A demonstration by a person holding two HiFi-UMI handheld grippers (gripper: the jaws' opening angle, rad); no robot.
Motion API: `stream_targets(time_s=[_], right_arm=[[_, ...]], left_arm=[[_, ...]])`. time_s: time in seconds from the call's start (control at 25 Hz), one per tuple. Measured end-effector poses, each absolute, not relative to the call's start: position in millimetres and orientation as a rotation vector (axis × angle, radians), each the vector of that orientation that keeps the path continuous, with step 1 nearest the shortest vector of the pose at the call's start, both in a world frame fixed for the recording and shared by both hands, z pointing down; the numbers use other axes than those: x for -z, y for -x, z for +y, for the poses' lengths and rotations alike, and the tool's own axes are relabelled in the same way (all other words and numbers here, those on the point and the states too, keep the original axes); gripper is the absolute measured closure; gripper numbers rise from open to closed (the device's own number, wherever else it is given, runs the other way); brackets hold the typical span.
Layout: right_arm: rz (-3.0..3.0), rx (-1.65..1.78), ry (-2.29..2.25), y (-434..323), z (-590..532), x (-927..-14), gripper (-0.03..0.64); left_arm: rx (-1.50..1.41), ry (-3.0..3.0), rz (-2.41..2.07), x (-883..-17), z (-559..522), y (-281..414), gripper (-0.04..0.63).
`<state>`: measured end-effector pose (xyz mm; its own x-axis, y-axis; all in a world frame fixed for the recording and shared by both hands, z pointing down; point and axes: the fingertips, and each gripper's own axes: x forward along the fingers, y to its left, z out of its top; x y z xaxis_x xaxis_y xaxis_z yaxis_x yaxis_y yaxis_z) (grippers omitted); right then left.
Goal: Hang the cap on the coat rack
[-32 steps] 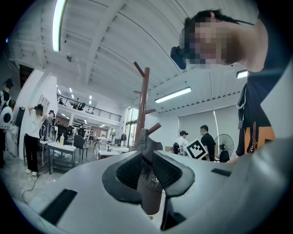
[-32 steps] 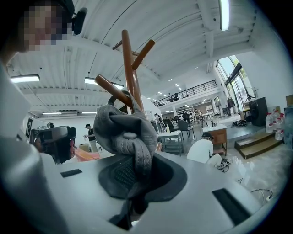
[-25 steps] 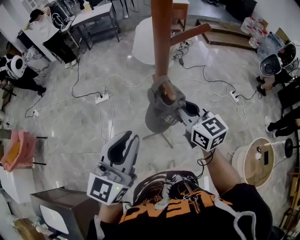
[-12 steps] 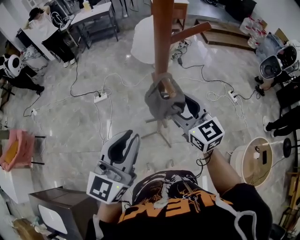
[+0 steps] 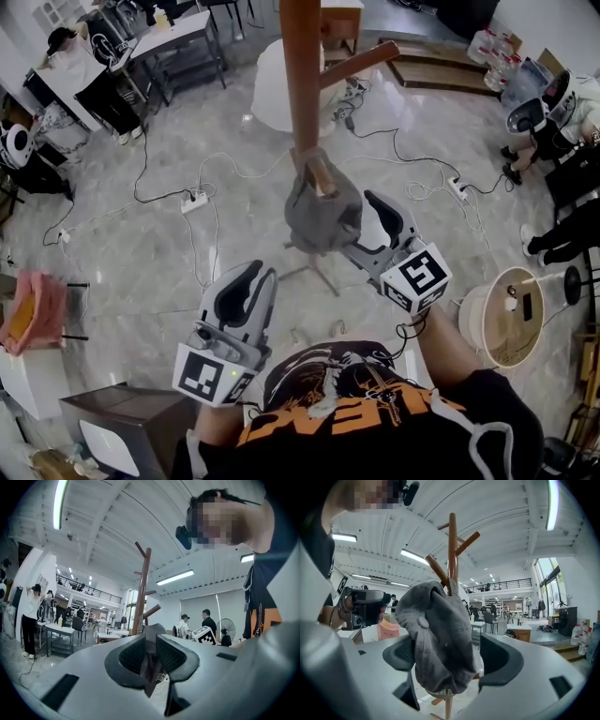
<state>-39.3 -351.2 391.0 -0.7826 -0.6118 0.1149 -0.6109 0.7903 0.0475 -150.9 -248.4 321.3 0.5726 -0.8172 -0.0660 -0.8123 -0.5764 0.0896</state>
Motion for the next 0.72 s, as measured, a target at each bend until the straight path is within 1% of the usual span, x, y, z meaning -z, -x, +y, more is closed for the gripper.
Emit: stream_targets(time_s=[0.2, 0.4, 0.72], right_arm=[[-2.894, 0.044, -0.846, 47, -325, -393, 0.175], [-2.92, 0.077, -0.842, 45, -320, -373, 0.155], [-2.957, 0.08, -0.841, 40, -298, -358, 0.144]], left_arm=[[0.161, -2.746, -1.41, -323, -245, 145, 0.509], [0.163, -2.755, -1.402, -315, -248, 141, 0.509], [0.176, -2.77, -1.38, -316, -240, 140, 0.509]])
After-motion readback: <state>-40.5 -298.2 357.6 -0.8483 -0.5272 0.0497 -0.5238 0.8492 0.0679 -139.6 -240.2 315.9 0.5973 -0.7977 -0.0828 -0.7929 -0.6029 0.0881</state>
